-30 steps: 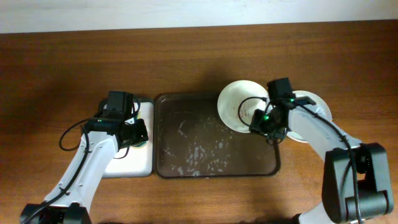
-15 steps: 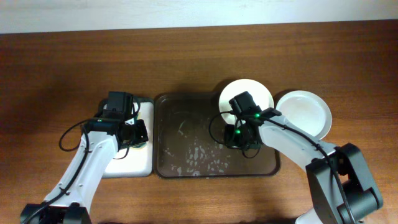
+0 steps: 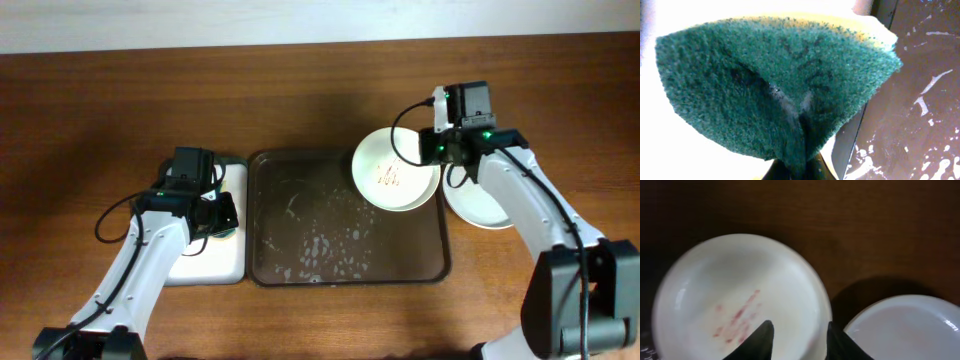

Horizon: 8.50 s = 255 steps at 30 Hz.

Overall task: Clean dirty plates on tray and stack at the side
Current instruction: 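Grasp the last plate rim and pull it to tray center with right gripper, then scrub the last plate with the sponge in the left gripper, then return the sponge to the white tray with the left gripper, then release the sponge on the white tray and lift the left gripper, then lift the last plate with the right gripper and carry it right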

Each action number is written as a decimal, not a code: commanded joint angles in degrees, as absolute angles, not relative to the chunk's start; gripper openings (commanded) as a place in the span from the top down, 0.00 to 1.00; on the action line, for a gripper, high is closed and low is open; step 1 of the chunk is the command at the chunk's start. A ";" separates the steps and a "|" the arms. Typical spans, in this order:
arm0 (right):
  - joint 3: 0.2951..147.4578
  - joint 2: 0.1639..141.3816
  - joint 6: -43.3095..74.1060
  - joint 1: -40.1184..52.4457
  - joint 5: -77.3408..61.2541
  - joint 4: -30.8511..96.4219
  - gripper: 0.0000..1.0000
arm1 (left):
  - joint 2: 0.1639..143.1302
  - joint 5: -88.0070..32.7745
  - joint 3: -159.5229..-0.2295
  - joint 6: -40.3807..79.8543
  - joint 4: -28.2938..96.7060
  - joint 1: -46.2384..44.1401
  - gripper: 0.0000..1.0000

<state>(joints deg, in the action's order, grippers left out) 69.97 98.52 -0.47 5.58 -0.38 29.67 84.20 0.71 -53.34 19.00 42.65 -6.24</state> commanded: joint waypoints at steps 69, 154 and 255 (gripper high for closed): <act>67.59 110.00 13.19 21.74 -18.81 38.37 0.96 | 102.37 -4.60 -53.32 42.54 31.59 -27.29 1.00; 66.17 110.00 13.17 23.62 -19.90 41.43 0.96 | 99.63 -4.51 -56.18 -2.72 47.29 -1.54 1.00; 73.08 88.49 13.34 26.79 16.91 51.05 0.96 | 96.25 -4.29 -72.14 3.84 57.30 -1.58 0.01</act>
